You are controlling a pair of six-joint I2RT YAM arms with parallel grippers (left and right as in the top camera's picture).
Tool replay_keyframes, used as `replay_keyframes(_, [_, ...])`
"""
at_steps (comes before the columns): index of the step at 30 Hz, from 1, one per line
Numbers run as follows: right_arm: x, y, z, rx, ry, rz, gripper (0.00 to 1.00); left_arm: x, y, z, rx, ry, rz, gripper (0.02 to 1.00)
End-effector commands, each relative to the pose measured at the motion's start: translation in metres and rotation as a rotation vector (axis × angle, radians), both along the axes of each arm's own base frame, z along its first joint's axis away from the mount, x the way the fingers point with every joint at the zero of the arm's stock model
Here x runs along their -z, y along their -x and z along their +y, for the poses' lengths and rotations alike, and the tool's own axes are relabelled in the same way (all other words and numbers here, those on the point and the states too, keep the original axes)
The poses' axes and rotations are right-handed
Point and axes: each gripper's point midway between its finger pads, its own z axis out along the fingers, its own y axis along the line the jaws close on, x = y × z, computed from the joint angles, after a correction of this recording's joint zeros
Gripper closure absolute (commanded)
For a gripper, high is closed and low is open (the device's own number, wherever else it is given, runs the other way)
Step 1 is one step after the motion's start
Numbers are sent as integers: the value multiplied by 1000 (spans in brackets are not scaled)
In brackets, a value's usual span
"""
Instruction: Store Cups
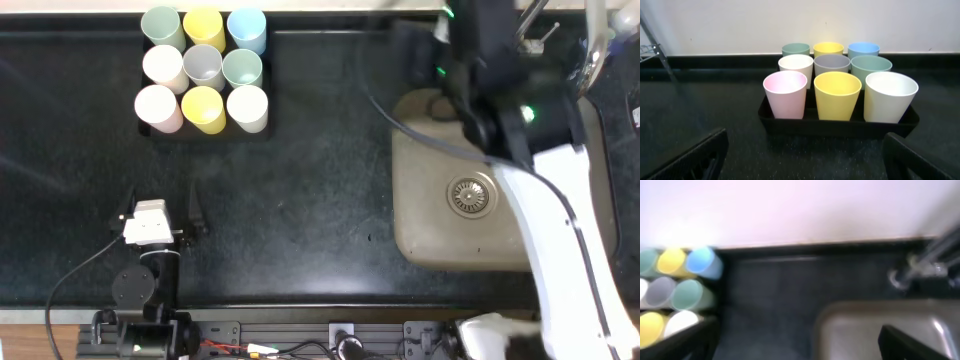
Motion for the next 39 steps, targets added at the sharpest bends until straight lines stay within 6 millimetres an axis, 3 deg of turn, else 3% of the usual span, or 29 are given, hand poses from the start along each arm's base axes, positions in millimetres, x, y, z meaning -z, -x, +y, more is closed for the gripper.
replay_keyframes(1, [70, 12, -43, 83, 8, 1, 5, 0, 0, 0, 5, -11, -5, 18])
replay_keyframes(4, [86, 29, -74, 128, 26, -140, 3, 0, 0, 0, 5, -11, -5, 18])
replay_keyframes(8, [94, 59, -97, 106, 146, -313, 3, 0, 0, 0, 5, -11, -5, 18])
replay_keyframes(16, [83, 129, -104, 42, 393, -660, 3, 0, 0, 0, 5, -11, -5, 18])
replay_keyframes(21, [77, 153, -108, 73, 430, -786, 3, 0, 0, 0, 5, -11, -5, 18])
replay_keyframes(28, [58, 174, -108, 143, 417, -1081, 3, 0, 0, 0, 5, -11, -5, 20])
replay_keyframes(32, [66, 171, -108, 135, 415, -1067, 5, 0, 0, 0, 5, -11, -5, 18])
replay_keyframes(35, [84, 164, -109, 123, 421, -989, 3, 0, 0, 0, 5, -11, -5, 18])
replay_keyframes(39, [140, 153, -112, 81, 433, -758, 3, 0, 0, 0, 5, -11, -5, 18])
